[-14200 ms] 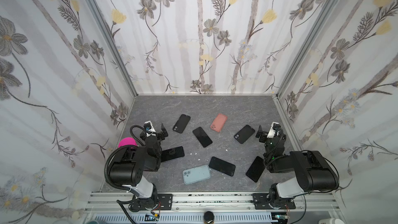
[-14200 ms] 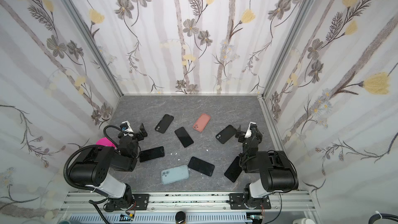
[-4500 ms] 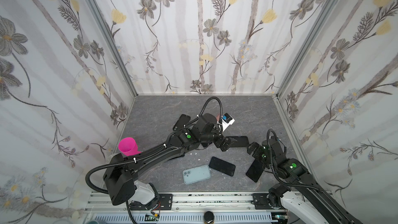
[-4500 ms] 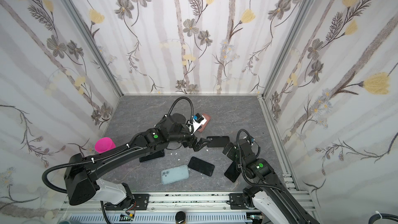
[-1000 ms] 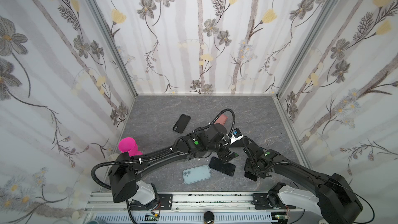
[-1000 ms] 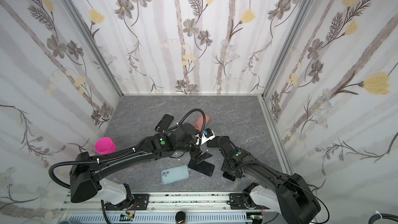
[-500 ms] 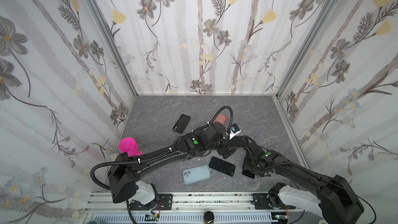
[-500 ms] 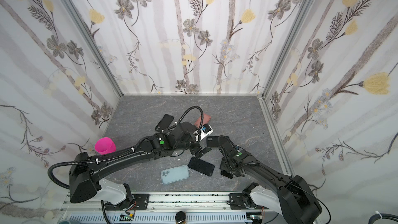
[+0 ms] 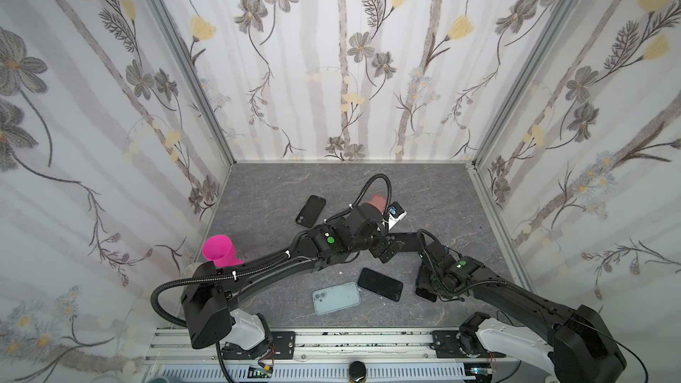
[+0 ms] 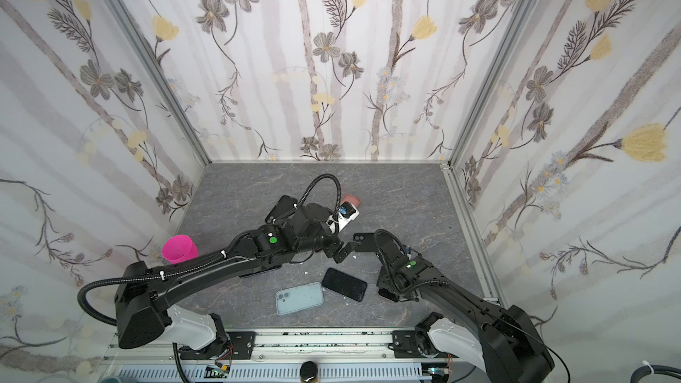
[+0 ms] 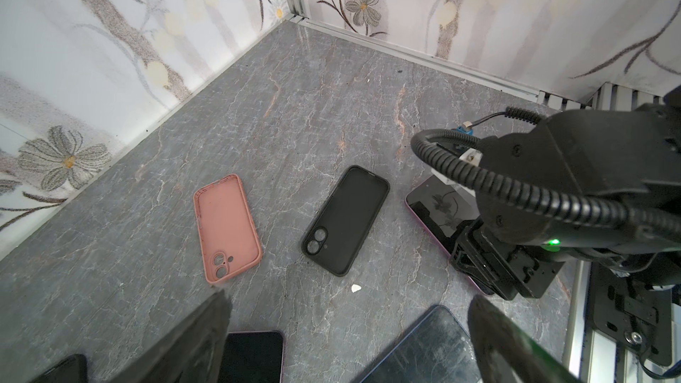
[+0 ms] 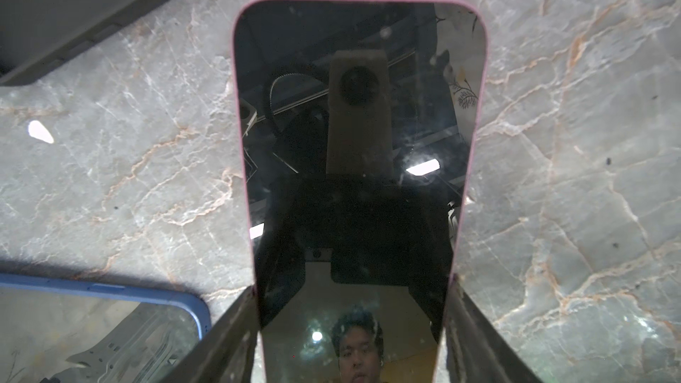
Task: Put the phone into the phone case
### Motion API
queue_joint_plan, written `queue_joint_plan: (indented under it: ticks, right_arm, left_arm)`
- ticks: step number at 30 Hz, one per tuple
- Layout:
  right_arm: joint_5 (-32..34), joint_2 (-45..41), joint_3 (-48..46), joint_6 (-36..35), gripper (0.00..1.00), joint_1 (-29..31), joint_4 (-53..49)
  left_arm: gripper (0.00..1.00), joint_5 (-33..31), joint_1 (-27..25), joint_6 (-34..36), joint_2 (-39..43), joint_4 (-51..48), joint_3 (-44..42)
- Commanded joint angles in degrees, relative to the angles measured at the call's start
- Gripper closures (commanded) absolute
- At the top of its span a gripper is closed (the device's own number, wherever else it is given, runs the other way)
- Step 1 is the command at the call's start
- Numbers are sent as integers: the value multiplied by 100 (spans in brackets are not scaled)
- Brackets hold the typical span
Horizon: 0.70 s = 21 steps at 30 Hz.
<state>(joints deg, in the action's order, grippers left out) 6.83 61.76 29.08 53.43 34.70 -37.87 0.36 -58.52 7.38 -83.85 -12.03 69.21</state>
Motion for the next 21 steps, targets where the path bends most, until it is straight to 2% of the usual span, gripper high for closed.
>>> queue_joint_plan:
  ticks: [1,10,21]
  right_arm:
    - [267,-40,72,-42,59,5,-72]
    - [524,-194,330,-263,59,3,-133]
    - [878,-356,857,-900,59,11,-60]
  left_arm:
    - [0,-115,50,-147,47,243,0]
    - [0,269,393,-617,32,281,92]
    - [0,1279,1028,-1581,-178,219,377]
